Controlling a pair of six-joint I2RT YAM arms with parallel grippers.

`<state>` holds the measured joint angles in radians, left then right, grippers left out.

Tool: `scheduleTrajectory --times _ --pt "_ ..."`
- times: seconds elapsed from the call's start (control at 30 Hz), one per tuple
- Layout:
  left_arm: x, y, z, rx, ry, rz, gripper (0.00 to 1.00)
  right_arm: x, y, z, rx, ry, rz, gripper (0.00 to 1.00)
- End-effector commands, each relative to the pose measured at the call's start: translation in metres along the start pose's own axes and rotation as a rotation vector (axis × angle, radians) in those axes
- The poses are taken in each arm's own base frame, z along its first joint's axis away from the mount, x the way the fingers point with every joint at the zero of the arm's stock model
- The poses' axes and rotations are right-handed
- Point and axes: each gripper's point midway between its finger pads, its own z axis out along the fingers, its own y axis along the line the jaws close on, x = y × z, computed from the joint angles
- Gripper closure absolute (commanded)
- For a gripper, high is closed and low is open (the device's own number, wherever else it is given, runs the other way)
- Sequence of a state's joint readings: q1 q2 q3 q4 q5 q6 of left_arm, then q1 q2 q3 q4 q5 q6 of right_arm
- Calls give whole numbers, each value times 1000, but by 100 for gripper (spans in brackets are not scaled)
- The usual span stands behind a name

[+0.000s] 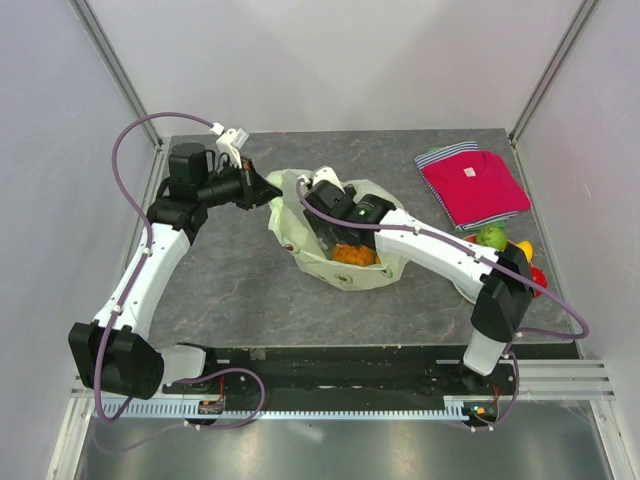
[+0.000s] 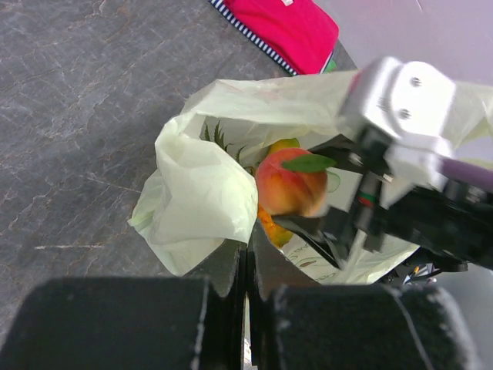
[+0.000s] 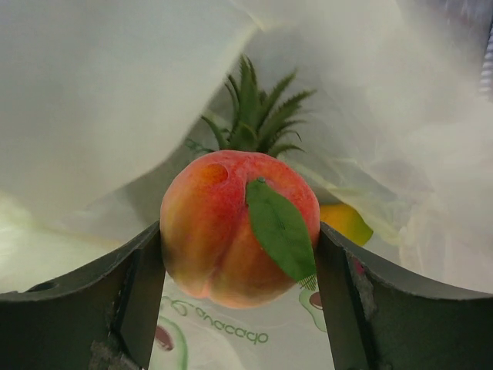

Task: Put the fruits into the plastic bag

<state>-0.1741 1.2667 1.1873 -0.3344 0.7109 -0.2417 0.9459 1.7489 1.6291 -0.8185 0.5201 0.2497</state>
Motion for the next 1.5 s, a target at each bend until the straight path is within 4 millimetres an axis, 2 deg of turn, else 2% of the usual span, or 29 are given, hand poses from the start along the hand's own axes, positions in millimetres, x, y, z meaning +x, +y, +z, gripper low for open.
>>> scheduleTrajectory --times 0.0,0.03,0.1,0.13,0.27,0.37,0.53,0.77,0.87,1.17,1.37,1.47 --pt "-7 -4 -2 24 -26 51 99 18 0 16 -47 39 103 79" --pt "-7 -4 -2 24 -26 51 98 31 -2 25 -46 69 116 78" --pt "-6 -4 -2 25 -25 50 98 35 3 36 -80 67 156 76" --pt "-6 -4 -3 25 -26 51 98 48 7 43 -104 102 182 76" --pt "-6 -4 -2 24 -25 50 98 59 13 56 -113 119 209 69" --pt "-6 -4 -3 25 -25 49 98 67 14 62 -102 137 205 58" --pt "-7 -4 -3 25 -26 51 99 74 15 66 -95 155 201 28" --pt "-6 -4 -2 28 -22 47 99 68 12 59 -96 134 208 6" --pt "-5 -4 -2 27 -21 46 98 55 9 51 -105 89 225 2" --pt "-5 -4 -1 29 -19 43 98 14 0 16 -168 -61 273 2" --pt "-5 -3 -1 30 -19 42 98 -22 -10 -29 -239 -205 305 2" --pt "-5 -4 -1 32 -20 43 98 -43 -13 -67 -331 -319 295 2"
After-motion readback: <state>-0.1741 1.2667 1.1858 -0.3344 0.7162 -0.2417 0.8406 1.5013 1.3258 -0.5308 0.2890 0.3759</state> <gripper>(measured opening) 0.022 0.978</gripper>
